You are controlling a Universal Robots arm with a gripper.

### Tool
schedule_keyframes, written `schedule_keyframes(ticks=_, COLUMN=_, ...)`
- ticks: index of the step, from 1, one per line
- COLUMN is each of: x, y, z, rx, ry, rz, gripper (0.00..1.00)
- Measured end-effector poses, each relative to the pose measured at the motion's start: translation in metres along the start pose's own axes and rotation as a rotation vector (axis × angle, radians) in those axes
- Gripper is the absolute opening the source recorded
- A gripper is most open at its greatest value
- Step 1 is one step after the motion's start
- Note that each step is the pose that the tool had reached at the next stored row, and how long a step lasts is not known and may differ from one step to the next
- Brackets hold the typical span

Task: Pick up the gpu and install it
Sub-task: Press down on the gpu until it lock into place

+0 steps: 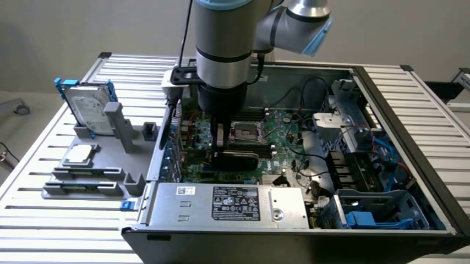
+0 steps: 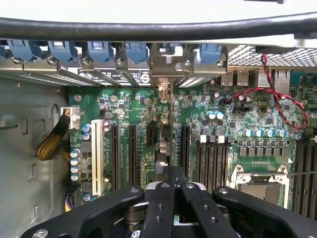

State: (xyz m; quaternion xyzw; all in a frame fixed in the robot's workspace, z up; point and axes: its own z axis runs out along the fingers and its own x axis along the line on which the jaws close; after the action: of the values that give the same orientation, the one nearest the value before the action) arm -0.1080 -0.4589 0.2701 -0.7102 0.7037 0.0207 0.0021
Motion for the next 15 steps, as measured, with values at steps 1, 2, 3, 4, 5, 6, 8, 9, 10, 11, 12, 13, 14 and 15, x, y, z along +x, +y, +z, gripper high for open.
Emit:
schedule_keyframes(ticks=1, x=0.0, y=0.0, z=-0.0018, rx=0.0, ry=-0.0001, rz=0.0, gripper=0.11)
schedule_keyframes(ticks=2, x=0.0, y=0.0001, z=-0.0038, rx=-0.0002, ry=-0.0001, rz=0.0, gripper=0.11)
schedule_keyframes(ticks=3, x=0.0, y=0.0002, z=-0.0056, rx=-0.0003, ry=0.0001, rz=0.0, gripper=0.11)
schedule_keyframes(ticks=4, x=0.0, y=0.0003, z=-0.0071, rx=-0.0003, ry=0.0001, rz=0.0, gripper=0.11)
schedule_keyframes(ticks=5, x=0.0, y=0.0006, z=-0.0081, rx=-0.0003, ry=0.0001, rz=0.0, gripper=0.11)
schedule_keyframes(ticks=6, x=0.0, y=0.0013, z=-0.009, rx=-0.0002, ry=0.0001, rz=0.0, gripper=0.11)
schedule_keyframes(ticks=8, x=0.0, y=0.0035, z=-0.0103, rx=-0.0003, ry=-0.0001, rz=0.0, gripper=0.11)
schedule_keyframes(ticks=9, x=0.0, y=0.0052, z=-0.011, rx=-0.0006, ry=0.0, rz=0.0, gripper=0.11)
schedule_keyframes(ticks=10, x=0.0, y=0.0072, z=-0.0116, rx=-0.0007, ry=0.0002, rz=0.0, gripper=0.11)
schedule_keyframes(ticks=11, x=0.0, y=0.0095, z=-0.0122, rx=-0.0008, ry=0.0002, rz=0.0, gripper=0.11)
schedule_keyframes(ticks=12, x=0.0, y=0.012, z=-0.0127, rx=-0.0008, ry=0.0002, rz=0.0, gripper=0.11)
schedule_keyframes(ticks=13, x=0.0, y=0.0149, z=-0.0131, rx=-0.0008, ry=0.0002, rz=0.0, gripper=0.11)
schedule_keyframes(ticks=14, x=0.0, y=0.0183, z=-0.0134, rx=-0.0009, ry=0.0002, rz=0.0, gripper=0.11)
schedule_keyframes(ticks=15, x=0.0, y=0.0213, z=-0.0135, rx=-0.0008, ry=0.0002, rz=0.0, gripper=0.11)
